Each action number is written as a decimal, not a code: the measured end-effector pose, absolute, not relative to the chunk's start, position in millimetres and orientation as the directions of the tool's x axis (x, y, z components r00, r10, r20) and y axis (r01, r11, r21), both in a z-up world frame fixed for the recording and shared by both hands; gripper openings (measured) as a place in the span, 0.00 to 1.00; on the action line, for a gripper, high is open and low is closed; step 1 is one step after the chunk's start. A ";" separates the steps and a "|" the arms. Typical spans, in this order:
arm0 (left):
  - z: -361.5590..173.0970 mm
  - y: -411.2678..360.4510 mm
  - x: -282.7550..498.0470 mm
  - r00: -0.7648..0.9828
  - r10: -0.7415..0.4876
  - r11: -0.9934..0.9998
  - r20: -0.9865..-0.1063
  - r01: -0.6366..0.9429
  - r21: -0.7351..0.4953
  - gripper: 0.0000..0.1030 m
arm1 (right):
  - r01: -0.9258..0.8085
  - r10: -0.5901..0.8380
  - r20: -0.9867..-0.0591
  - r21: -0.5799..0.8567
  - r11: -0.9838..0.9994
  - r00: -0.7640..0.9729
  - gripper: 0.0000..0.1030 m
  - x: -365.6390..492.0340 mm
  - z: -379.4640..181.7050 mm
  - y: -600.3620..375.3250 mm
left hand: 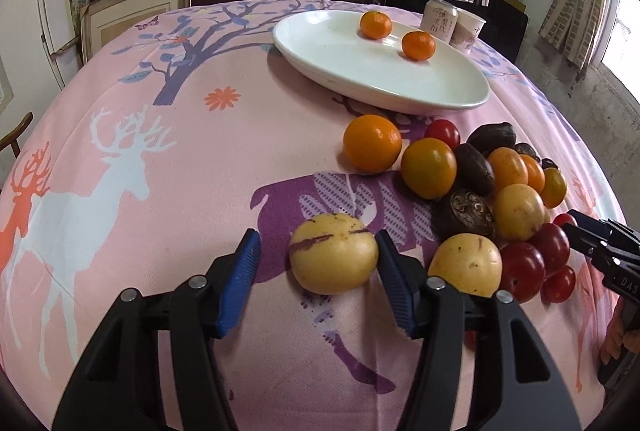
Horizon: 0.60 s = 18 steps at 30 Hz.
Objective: Organize fruits
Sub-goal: 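Grasp a pale yellow fruit with the left tool while the right grasps a red tomato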
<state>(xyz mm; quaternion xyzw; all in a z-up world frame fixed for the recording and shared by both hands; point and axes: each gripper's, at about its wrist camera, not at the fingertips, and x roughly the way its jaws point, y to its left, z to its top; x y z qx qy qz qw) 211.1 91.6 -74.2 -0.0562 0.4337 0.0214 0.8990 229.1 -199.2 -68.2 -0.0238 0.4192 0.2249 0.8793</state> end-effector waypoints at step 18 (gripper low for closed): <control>-69.6 98.8 206.2 0.654 -0.066 0.983 -0.753 -0.087 -0.161 0.40 | -0.409 0.446 -0.706 0.237 0.881 0.550 0.26 228.4 -62.5 -211.9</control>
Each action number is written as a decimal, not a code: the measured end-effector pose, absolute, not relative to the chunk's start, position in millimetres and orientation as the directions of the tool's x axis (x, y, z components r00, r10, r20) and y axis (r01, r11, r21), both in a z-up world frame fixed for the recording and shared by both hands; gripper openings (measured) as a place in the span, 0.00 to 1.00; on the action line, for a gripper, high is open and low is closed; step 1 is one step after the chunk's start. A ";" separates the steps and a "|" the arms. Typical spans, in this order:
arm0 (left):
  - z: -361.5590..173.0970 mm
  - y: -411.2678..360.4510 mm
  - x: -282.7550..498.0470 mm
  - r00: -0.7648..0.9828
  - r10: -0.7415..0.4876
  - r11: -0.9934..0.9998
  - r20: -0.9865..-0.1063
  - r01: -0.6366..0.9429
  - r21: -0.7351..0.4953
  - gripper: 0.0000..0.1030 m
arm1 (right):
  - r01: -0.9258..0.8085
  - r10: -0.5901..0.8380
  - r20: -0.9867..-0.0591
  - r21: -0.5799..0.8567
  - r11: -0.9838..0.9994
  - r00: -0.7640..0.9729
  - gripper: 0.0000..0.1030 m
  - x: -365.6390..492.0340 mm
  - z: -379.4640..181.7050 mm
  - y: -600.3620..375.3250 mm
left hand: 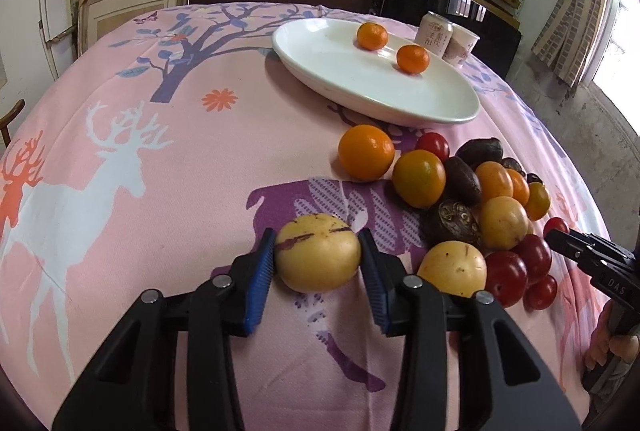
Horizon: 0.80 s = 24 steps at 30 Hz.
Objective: Organize fruits
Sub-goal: 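Grasp a pale yellow fruit with the left tool while the right grasps a red tomato, then lower both held fruits onto the white plate and open both tools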
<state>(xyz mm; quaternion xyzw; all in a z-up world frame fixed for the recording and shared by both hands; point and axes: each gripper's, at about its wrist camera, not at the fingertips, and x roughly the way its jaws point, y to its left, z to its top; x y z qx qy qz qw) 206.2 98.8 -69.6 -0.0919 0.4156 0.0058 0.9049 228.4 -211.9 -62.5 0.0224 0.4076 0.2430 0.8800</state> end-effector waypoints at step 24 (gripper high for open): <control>-42.4 80.0 346.9 0.688 -0.020 0.992 -0.725 -0.075 -0.098 0.42 | -0.442 0.445 -0.645 0.181 0.879 0.621 0.60 368.3 -21.8 -127.9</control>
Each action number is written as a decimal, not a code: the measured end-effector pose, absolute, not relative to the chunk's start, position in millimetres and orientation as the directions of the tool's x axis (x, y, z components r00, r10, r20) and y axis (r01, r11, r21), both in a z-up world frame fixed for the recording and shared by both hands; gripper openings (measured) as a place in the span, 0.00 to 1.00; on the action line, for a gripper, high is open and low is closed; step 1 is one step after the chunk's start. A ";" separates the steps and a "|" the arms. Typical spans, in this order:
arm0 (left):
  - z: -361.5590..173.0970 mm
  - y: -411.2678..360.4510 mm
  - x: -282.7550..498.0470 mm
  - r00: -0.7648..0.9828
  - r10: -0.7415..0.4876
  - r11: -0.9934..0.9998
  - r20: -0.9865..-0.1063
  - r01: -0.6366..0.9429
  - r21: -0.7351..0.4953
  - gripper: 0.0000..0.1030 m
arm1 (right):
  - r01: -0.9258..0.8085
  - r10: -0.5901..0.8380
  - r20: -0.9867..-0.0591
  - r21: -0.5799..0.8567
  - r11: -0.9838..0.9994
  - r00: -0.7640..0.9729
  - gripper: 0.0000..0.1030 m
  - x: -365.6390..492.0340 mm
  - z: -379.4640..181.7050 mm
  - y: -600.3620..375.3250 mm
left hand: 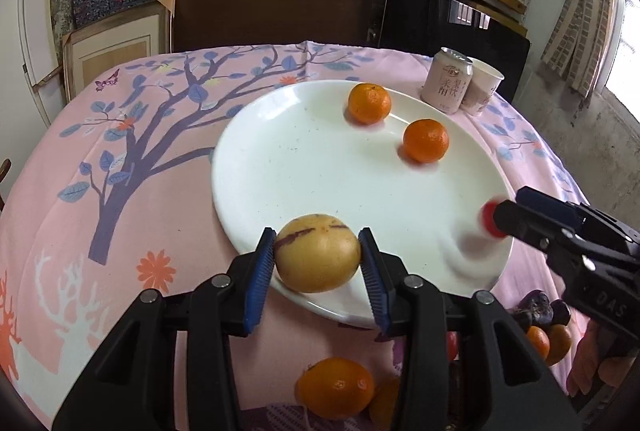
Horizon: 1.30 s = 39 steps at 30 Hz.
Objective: Organize fruits
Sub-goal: 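Lower both held fruits onto the white plate and open both tools, then grasp an orange with the left tool while the right tool grasps a dark plum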
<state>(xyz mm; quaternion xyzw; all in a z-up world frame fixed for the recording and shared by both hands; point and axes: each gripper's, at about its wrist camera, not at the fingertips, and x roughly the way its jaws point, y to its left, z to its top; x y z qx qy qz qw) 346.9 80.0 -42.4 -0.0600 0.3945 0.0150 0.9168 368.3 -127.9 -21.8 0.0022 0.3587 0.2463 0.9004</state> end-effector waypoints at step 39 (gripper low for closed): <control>-48.6 120.5 240.1 0.698 0.138 0.973 -0.703 -0.227 -0.034 0.82 | -0.220 0.421 -0.605 0.380 0.898 0.676 0.83 314.1 -36.0 -234.2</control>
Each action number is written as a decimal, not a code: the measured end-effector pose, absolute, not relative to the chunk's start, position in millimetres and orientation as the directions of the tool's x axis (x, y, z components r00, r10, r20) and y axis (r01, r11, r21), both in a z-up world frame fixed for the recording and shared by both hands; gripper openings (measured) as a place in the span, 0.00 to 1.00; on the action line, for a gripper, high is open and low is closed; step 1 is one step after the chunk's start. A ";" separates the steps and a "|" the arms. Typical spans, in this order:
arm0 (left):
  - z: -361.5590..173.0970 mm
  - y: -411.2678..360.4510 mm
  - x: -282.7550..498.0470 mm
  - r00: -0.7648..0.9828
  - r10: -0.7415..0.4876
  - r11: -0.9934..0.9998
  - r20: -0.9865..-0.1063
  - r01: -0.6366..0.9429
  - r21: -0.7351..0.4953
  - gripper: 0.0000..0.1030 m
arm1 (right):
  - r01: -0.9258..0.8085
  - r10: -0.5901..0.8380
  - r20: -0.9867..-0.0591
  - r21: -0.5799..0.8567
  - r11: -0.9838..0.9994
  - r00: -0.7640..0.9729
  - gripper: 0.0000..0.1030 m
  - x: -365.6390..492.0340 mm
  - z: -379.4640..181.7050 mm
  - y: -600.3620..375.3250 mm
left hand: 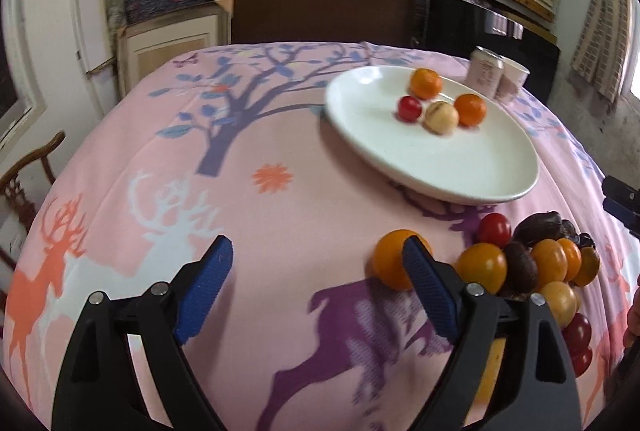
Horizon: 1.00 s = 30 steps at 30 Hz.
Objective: Organize fruits
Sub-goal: 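Grasp an orange with the left tool while the right tool grasps a dark plum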
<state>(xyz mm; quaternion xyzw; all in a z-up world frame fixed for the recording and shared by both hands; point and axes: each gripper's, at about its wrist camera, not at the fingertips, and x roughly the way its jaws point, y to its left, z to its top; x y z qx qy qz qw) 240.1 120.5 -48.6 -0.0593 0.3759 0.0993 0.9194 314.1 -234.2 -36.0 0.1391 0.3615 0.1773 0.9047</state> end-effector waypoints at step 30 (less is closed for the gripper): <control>-73.5 125.9 233.4 0.648 -0.009 0.973 -0.762 -0.171 -0.157 0.37 | -0.256 0.365 -0.658 0.261 0.931 0.658 0.85 288.1 -49.1 -228.4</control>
